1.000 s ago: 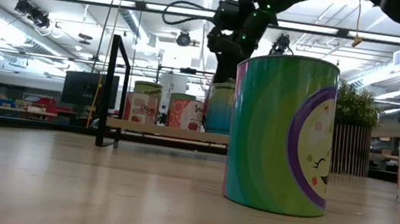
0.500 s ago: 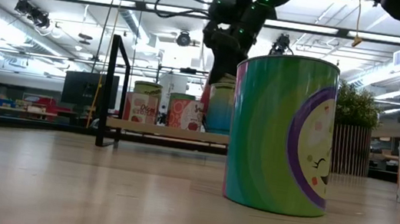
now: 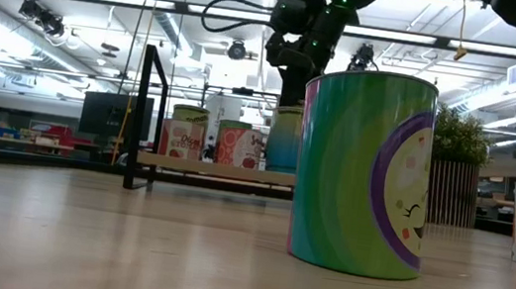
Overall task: Pick and place cans onto a shelf
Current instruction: Put the canned pineapple on the shelf
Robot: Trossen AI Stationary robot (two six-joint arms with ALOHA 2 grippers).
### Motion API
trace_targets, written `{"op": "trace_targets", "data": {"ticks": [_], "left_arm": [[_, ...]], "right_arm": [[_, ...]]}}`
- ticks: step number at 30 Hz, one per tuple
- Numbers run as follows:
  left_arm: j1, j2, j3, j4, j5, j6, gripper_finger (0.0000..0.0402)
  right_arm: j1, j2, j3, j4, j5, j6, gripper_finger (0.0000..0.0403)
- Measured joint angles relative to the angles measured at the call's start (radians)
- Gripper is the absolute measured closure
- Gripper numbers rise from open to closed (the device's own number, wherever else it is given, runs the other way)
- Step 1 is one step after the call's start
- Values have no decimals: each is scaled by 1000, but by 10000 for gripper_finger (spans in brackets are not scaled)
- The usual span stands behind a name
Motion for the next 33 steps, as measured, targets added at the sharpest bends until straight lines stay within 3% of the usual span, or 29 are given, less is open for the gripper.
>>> {"op": "trace_targets", "data": {"ticks": [7,24,33], "left_arm": [[0,0,0,0,0,0,324],[0,0,0,0,0,0,324],[0,0,0,0,0,0,324]], "right_arm": [[-17,-2,-56,91,-27,48,79],[-15,-2,-95,120,-76,67,79],[-16,-2,-95,138,-110,67,40]]}}
